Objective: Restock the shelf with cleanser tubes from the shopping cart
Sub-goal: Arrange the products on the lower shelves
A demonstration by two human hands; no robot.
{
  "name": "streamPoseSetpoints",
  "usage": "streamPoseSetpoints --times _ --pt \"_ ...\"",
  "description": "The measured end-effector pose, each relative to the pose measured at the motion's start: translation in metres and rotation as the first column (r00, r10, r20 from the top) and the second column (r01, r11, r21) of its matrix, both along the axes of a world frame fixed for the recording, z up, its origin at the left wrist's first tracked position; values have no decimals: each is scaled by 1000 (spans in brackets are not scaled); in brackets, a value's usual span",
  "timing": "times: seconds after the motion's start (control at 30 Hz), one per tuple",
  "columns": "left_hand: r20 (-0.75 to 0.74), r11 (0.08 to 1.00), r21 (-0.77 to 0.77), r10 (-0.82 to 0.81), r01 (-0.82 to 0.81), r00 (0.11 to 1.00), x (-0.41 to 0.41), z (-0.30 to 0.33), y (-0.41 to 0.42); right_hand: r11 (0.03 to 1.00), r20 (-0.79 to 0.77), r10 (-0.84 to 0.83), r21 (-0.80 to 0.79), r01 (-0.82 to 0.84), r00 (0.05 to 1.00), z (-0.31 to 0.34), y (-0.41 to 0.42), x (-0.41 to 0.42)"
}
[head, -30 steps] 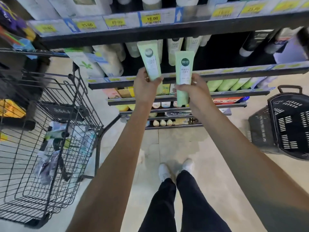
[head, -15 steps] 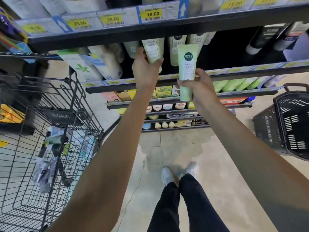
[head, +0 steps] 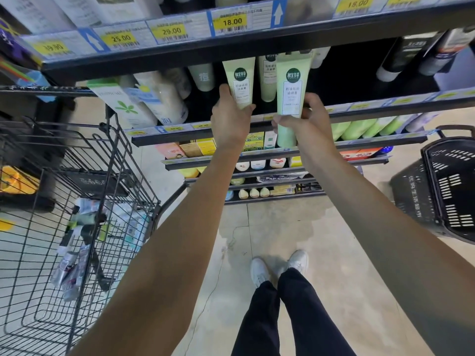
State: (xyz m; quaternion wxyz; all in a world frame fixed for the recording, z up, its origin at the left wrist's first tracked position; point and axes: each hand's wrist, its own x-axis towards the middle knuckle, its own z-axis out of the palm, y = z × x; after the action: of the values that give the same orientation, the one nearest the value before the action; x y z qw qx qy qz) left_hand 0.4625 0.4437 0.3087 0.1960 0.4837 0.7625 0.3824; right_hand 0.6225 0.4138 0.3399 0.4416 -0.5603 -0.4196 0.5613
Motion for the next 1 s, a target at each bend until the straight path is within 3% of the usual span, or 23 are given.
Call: streamPoseSetpoints --times 0.47,0.67,0.83,1.0 --pt "-51 991 -75 -117 113 992 -12 2 -8 980 271 -28 198 -27 962 19 23 -11" --pt "-373 968 -182 -233 175 898 -40 -6 -21 973 331 -98 230 20 938 17 30 -16" --pt "-404 948 -185 -315 260 859 -61 -20 -25 960 341 -134 277 36 931 16 38 -23" --pt "-468 954 -149 -299 260 832 -63 -26 -26 953 450 -134 302 -9 883 8 49 -28"
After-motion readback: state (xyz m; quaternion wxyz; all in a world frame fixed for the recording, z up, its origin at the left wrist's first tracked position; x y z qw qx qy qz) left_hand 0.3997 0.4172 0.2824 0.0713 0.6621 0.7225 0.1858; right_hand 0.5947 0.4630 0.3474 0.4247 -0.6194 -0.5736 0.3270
